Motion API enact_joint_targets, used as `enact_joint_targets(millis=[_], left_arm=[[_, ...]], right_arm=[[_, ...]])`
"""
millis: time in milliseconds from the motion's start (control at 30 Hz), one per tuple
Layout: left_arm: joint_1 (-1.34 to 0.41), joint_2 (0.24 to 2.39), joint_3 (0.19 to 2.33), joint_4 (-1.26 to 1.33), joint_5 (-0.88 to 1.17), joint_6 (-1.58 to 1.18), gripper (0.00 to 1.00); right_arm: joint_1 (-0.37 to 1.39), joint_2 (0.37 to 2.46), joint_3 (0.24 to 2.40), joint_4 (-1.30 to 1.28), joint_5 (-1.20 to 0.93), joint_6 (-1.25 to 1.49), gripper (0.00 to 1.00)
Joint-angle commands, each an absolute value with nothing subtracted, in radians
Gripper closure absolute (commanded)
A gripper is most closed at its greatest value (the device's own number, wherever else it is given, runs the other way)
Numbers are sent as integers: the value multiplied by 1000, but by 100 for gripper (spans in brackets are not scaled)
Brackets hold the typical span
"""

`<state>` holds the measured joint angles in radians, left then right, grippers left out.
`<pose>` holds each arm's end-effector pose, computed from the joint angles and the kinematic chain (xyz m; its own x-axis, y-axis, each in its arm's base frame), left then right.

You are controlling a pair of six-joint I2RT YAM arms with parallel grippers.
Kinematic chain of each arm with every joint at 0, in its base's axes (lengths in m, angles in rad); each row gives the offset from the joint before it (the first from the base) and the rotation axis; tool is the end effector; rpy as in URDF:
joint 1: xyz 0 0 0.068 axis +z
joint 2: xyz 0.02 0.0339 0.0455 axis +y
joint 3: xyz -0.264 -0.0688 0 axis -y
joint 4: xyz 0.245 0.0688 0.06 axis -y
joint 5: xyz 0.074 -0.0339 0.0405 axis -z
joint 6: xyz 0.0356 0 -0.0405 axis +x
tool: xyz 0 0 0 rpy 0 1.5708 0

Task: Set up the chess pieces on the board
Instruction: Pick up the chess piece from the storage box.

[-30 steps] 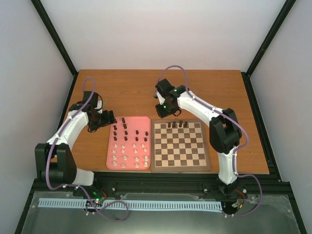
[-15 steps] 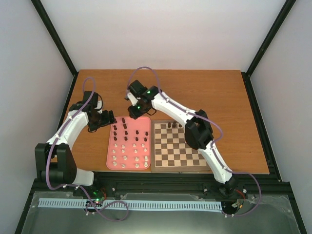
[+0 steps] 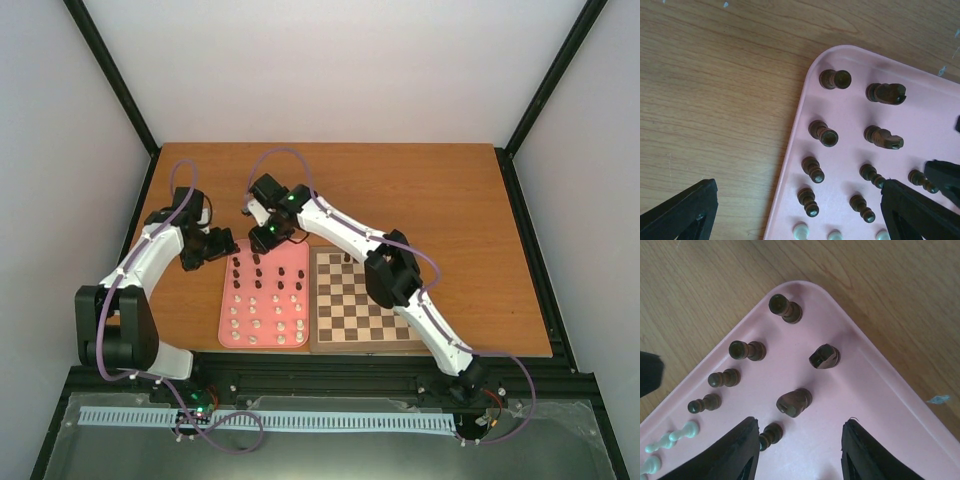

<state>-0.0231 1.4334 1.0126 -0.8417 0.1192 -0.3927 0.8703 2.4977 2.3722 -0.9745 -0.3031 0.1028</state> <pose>0.2650 -0.0104 0.2255 -0.9027 -0.3592 -0.2370 -0.3100 0.9247 -0.2208 0.3340 0.4126 0.2046 -0.6553 -0.6252 -0.4239 -0.7537 0.5789 0.3112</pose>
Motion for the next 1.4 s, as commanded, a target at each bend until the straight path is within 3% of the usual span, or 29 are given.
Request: enact_joint_targets(millis=[0, 967, 1367], left_arm=[[-18, 1433, 1058, -862, 107, -414, 0], [-18, 1457, 1058, -853, 120, -418, 0], [-18, 1468, 1060, -853, 122, -417, 0]], right_arm=[[874, 2546, 2401, -967, -328, 135, 56], [897, 2642, 2483, -953, -336, 161, 66], [894, 2647, 2478, -963, -347, 158, 85]])
